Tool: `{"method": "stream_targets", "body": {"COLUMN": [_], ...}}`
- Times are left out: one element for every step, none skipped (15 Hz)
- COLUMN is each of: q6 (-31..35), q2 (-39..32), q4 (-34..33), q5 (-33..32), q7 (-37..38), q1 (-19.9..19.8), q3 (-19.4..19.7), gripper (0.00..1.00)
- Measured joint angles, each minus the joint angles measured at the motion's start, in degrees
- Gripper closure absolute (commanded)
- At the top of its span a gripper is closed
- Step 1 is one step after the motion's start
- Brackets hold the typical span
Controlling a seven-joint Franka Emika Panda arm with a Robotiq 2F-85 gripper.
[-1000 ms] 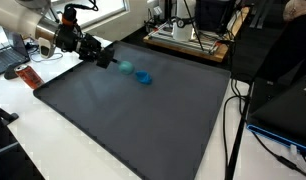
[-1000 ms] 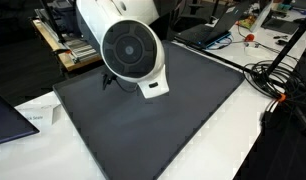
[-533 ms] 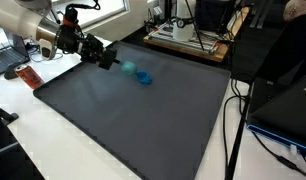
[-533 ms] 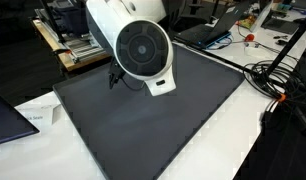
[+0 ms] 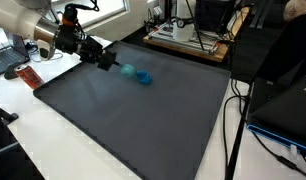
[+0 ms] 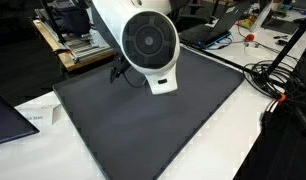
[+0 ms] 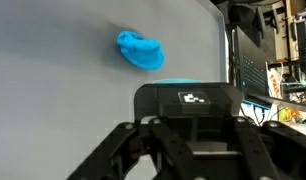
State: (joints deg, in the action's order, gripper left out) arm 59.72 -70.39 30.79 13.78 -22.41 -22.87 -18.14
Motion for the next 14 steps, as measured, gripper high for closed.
{"method": "stream_targets", "body": {"q6": [0.6, 1.2, 1.8, 2.7, 3.4, 4.0, 4.7, 5.3, 5.7, 5.7, 5.7, 5.7, 5.7, 5.7], "q2": [0.4, 0.9, 1.3, 1.9, 2.5, 3.0, 3.5, 4.1, 4.6, 5.1, 5.5, 6.0, 6.4, 6.8], "q4": [0.0, -0.1, -0.1, -0.1, -0.1, -0.1, -0.1, -0.1, -0.1, -0.1, -0.1, -0.1, -0.1, -0.1], "q5": [-0.1, -0.2, -0.4, -0.7, -1.1, -1.6, -2.3, -3.2, -4.1, -4.9, -5.6, -6.3, -6.8, -7.5], "q7": [1.7, 3.4, 5.2, 7.2, 9.2, 11.1, 13.0, 14.9, 16.8, 18.6, 20.4, 22.3, 24.1, 25.7], "q1": [0.2, 0.5, 1.0, 1.7, 2.5, 3.4, 4.4, 5.4, 6.5, 7.4, 8.3, 9.1, 9.8, 10.5], "q3": [0.2, 0.4, 0.7, 1.2, 1.7, 2.3, 2.9, 3.6, 4.4, 5.1, 5.7, 6.4, 7.0, 7.6], "gripper": [0.78, 0.78, 0.78, 0.78, 0.78, 0.78, 0.78, 0.78, 0.78, 0.78, 0.78, 0.78, 0.78, 0.78]}}
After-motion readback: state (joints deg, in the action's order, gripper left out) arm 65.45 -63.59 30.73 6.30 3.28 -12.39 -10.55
